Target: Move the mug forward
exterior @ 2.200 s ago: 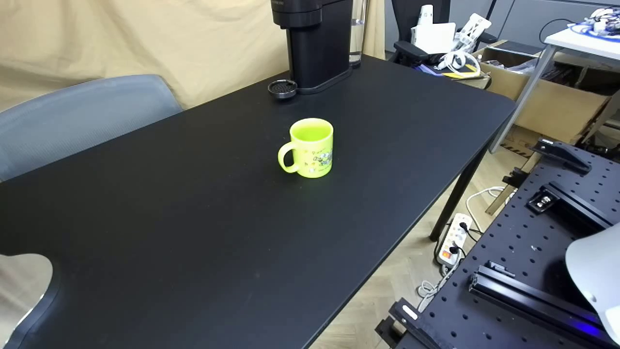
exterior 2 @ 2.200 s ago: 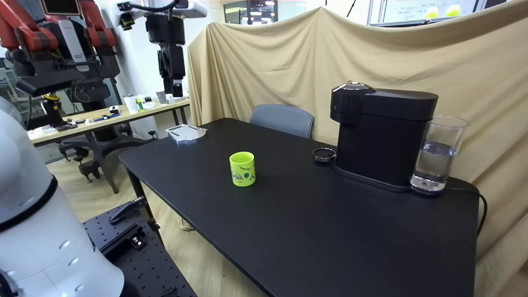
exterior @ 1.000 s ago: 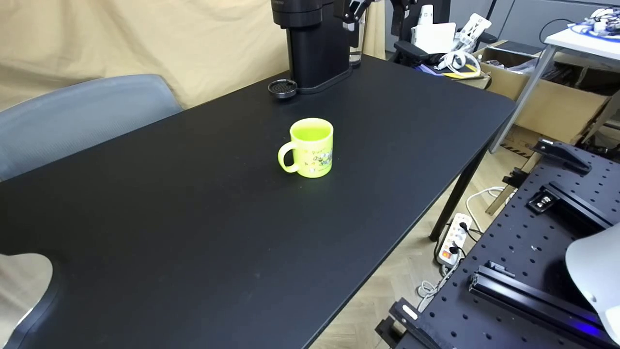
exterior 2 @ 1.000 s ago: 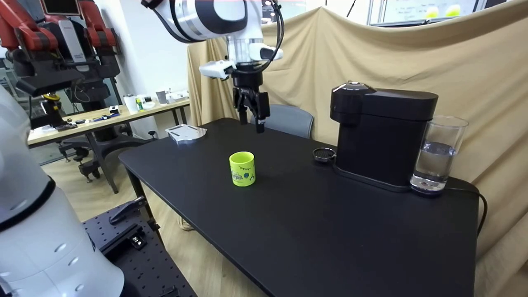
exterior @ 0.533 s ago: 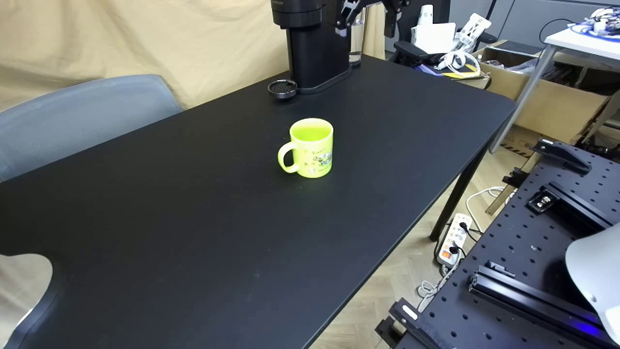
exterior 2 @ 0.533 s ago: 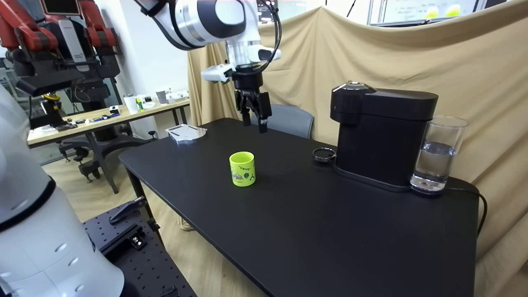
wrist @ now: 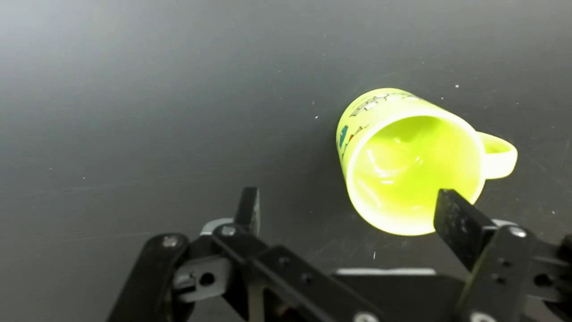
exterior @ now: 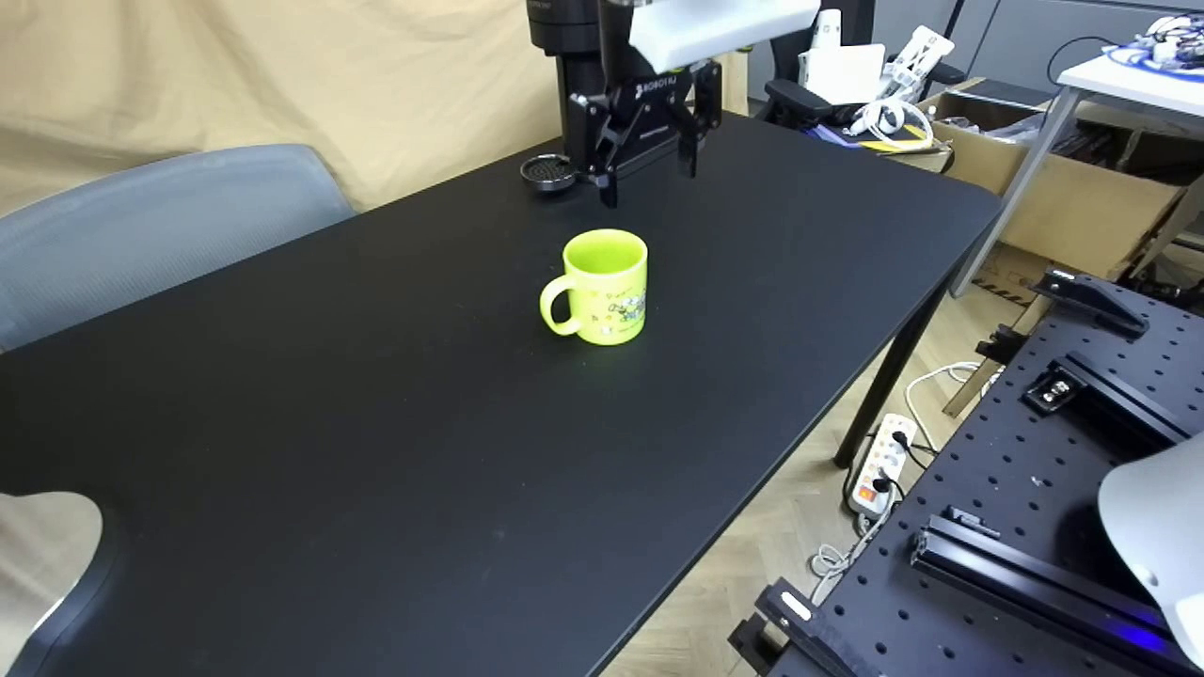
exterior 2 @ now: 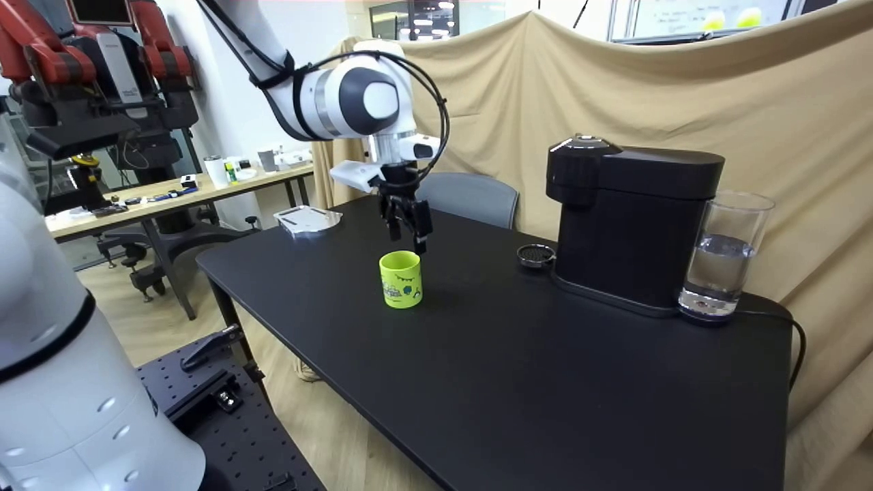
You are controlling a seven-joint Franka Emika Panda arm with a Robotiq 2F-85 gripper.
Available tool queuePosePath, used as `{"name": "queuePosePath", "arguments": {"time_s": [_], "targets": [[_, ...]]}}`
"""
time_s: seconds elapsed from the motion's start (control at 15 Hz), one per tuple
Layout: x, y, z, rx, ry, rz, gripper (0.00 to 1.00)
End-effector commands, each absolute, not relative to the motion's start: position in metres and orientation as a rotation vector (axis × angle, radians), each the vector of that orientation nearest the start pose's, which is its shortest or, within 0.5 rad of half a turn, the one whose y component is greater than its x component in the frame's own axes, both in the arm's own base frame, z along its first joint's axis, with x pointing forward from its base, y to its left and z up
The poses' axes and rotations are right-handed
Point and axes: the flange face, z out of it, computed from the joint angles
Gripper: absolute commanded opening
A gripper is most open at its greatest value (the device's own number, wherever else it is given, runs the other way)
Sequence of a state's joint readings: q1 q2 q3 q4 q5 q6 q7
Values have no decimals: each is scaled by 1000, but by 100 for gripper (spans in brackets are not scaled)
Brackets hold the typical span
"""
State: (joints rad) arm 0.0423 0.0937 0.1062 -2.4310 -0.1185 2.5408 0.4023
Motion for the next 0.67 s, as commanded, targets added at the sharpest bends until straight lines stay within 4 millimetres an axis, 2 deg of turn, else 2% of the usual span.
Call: {"name": "queuePosePath", "arguments": {"time_s": [0.0,0.47,0.53,0.6], "targets": [[493,82,244,-3182,252,-20,100],[500,77,215,-3186,278,34,100],[501,77,212,-3186,280,38,75],[502,76,210,-3187,281,41,73]]}}
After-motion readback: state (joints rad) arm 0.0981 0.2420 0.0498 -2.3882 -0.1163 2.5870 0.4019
